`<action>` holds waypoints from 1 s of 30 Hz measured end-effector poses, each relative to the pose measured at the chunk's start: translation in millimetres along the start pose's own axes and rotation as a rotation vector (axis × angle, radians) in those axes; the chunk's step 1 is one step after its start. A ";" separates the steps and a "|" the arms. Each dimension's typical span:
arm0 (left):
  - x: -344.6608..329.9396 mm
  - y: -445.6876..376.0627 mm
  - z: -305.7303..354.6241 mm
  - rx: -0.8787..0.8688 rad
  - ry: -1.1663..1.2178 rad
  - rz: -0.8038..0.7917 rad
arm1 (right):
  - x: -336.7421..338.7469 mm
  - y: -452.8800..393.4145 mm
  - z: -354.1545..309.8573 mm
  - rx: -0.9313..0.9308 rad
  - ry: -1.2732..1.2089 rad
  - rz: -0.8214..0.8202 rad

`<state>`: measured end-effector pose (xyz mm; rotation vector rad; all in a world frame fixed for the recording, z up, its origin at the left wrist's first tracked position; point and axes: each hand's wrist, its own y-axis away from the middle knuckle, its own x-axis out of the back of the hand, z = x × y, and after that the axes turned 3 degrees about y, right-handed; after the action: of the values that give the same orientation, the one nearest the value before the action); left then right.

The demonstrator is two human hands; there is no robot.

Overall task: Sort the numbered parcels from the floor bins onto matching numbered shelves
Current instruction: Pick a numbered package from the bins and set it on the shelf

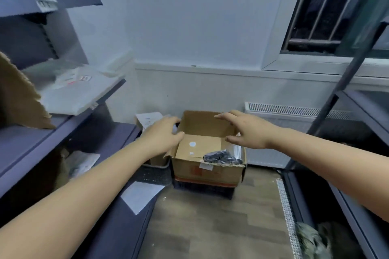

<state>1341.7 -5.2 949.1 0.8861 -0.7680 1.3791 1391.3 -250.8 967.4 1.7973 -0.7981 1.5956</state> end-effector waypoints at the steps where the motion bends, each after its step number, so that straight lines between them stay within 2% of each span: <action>1: -6.2 -19.9 -3.4 -0.007 0.003 -0.024 | -7.2 -10.3 10.8 -0.032 -0.027 -0.011; 11: -87.6 -184.6 -16.4 -0.036 0.037 -0.281 | -101.6 -103.8 99.3 -0.256 -0.196 -0.192; 16: -148.9 -256.3 -27.7 0.101 0.119 -0.390 | -157.7 -150.4 156.5 -0.277 -0.241 -0.319; 25: -252.7 -368.5 -47.8 0.387 0.240 -0.554 | -263.5 -205.7 259.3 -0.424 -0.346 -0.564; 30: -309.2 -409.0 -66.5 0.543 0.264 -0.604 | -317.8 -223.1 294.7 -0.631 -0.449 -0.661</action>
<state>1727.9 -90.5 616.1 1.1991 0.1029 1.1266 1718.6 -319.5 612.7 1.6862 -0.6843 0.4507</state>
